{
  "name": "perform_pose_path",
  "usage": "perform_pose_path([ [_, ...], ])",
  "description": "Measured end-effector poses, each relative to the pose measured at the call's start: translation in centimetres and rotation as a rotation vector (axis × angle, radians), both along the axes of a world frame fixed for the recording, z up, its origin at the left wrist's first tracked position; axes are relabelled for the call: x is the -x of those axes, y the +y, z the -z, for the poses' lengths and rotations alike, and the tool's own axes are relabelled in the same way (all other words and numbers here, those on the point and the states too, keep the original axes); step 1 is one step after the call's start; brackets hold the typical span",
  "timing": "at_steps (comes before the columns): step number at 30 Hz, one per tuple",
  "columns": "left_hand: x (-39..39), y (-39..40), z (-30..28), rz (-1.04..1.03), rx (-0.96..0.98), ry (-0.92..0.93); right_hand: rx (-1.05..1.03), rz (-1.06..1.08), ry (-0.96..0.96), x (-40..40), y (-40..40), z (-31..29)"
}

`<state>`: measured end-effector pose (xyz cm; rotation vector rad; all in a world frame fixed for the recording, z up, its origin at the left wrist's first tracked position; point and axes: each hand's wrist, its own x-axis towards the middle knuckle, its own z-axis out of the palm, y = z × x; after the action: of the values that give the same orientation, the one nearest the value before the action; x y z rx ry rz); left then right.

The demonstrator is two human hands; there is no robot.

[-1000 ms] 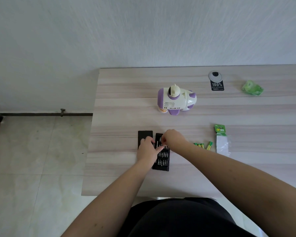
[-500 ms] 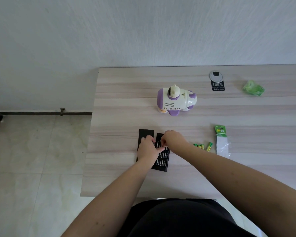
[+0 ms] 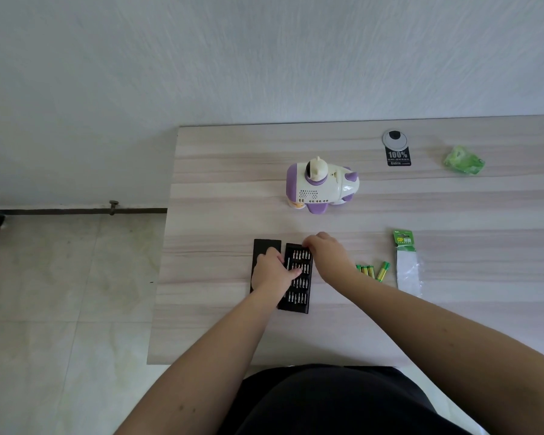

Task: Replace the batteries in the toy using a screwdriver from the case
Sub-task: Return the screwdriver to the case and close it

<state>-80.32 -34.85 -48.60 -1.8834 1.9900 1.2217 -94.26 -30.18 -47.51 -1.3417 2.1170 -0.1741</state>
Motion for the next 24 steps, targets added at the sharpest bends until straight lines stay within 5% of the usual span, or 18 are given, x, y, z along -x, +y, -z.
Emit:
perform_pose_path([
  [24, 1.1, -1.1, 0.0, -0.092, -0.097, -0.052, 0.046, -0.117, -0.03, 0.0, 1.5, 0.4],
])
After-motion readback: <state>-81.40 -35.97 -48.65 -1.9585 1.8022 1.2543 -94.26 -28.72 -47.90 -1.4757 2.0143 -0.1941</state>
